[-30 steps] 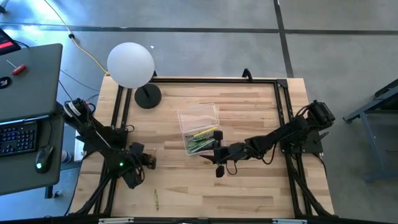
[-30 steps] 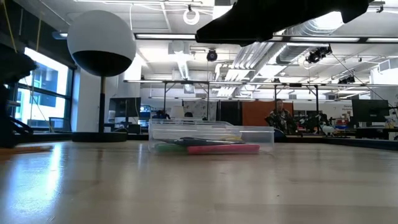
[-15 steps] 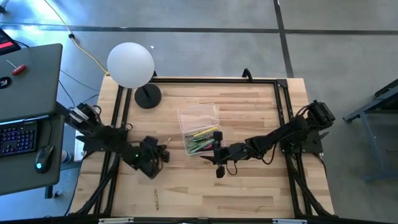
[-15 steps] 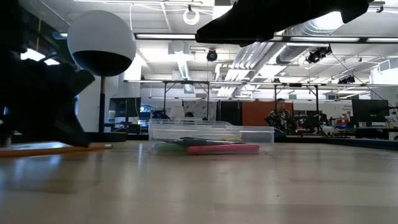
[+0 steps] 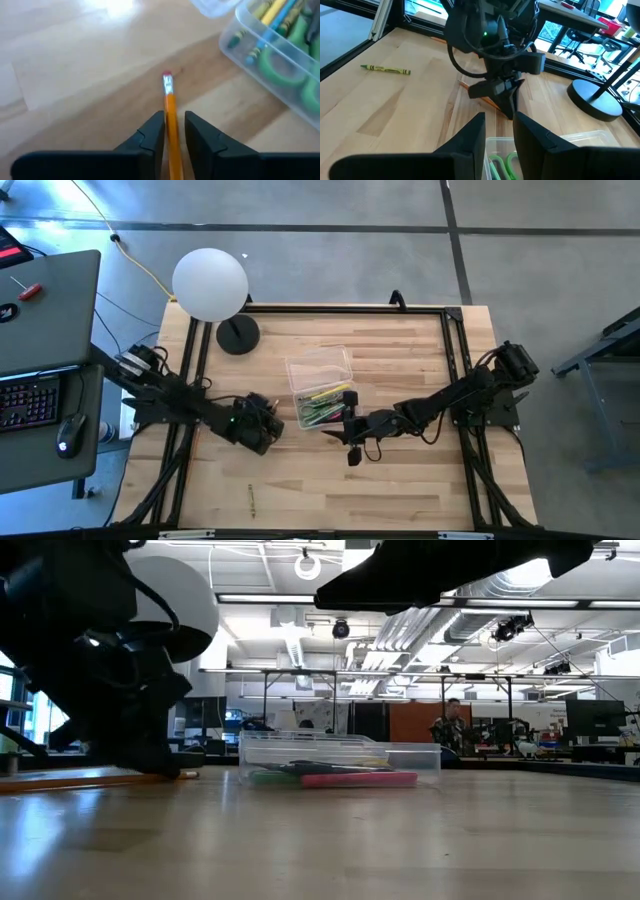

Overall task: Pick & place school supplies into a supply box
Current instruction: Put the yellow pencil into the transparent supply box

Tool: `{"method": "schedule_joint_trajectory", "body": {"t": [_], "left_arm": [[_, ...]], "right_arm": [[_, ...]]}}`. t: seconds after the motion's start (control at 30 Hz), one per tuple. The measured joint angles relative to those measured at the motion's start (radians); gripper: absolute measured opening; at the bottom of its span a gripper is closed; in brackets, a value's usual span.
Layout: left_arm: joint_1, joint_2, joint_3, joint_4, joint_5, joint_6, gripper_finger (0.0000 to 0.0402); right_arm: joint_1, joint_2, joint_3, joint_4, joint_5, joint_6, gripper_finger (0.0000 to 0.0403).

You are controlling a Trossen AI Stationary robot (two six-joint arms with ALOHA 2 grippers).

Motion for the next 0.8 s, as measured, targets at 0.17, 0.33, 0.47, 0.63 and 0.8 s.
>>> {"method": "schedule_joint_trajectory", "body": {"t": [0.17, 0.33, 0.47, 0.63, 0.8], "left_arm": [[0.0, 0.118, 0.002, 0.063, -0.12, 0.002, 0.0115], [-0.004, 0.231, 0.004, 0.116, -0.207, -0.018, 0.0115], [-0.029, 0.283, 0.003, 0.153, -0.294, -0.024, 0.0115], [-0.034, 0.294, 0.002, 0.158, -0.289, -0.031, 0.0115], [-0.039, 0.305, -0.001, 0.183, -0.311, -0.031, 0.0103]], "right_arm": [[0.0, 0.0, 0.0, -0.016, 0.0, 0.0, 0.0078], [0.0, 0.0, 0.0, -0.043, 0.0, 0.001, 0.0078], [0.0, 0.0, 0.0, -0.057, 0.0, 0.002, 0.0078], [0.0, 0.0, 0.0, -0.063, 0.004, 0.026, 0.0078], [0.0, 0.0, 0.0, -0.066, 0.004, 0.026, 0.0078]]}}
